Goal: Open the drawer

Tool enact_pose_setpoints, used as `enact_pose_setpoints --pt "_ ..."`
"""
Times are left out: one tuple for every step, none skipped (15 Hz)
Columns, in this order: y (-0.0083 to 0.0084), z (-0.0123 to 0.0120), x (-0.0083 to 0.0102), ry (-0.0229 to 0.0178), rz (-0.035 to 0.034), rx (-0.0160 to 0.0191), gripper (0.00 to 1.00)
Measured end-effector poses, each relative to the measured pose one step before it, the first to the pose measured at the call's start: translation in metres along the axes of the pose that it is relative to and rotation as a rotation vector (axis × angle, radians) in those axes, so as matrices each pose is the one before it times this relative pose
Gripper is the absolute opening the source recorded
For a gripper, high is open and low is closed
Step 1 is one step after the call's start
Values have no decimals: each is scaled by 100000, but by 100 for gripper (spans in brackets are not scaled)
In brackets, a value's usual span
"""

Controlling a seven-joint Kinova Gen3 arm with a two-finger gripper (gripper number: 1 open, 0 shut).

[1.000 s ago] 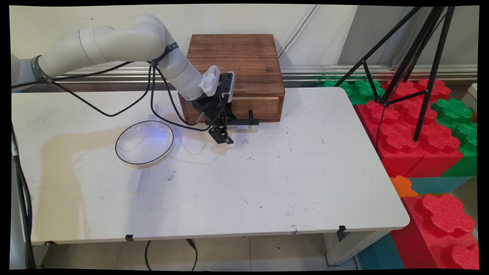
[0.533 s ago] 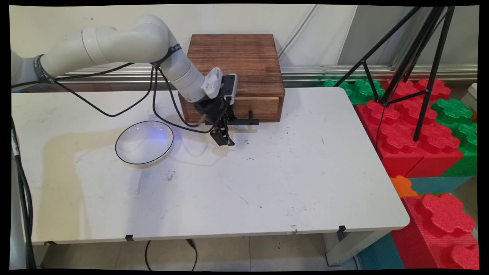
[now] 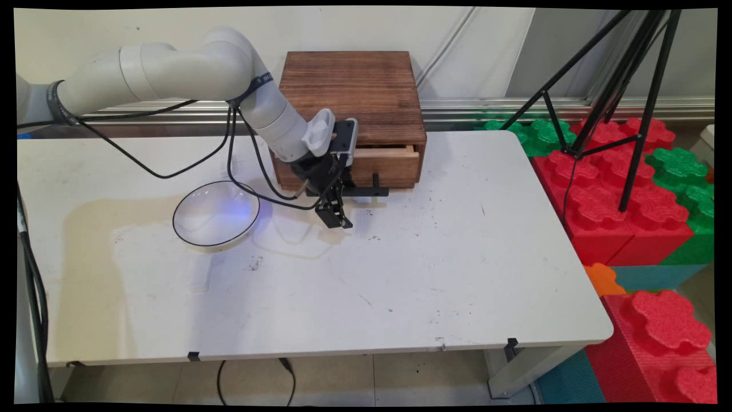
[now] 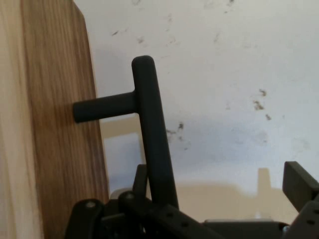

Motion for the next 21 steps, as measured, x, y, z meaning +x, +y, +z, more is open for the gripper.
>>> enact_pose_setpoints --pt "408 -39 71 127 -2 -383 100" --pt "353 2 122 111 138 -352 100" --pt "237 -12 58 127 -9 -192 100" --pt "369 -28 91 224 -117 -272 100" --pt "255 -15 66 171 -109 -172 100" --pt "374 -15 103 254 -116 -224 100" --pt "249 -14 62 145 -134 -147 100" --pt "371 -17 113 247 -147 -243 100" --pt "240 -12 60 164 -99 -148 100" --pt "376 -37 69 211 -175 -176 100" --pt "278 -22 65 153 -110 -140 100" --pt "371 -16 104 198 -99 -254 100" --pt "274 -22 61 179 -142 -173 100" --pt "415 -40 73 212 -191 -235 100" --pt "279 -26 62 133 -148 -159 100" --pt "423 -27 100 222 -126 -288 100" --pt "292 -26 62 144 -124 -209 100" --pt "418 -34 93 218 -134 -286 100" --pt "500 -48 126 237 -92 -370 100" --pt "493 -51 119 212 -37 -374 100" --pt "405 -34 128 194 63 -309 100"
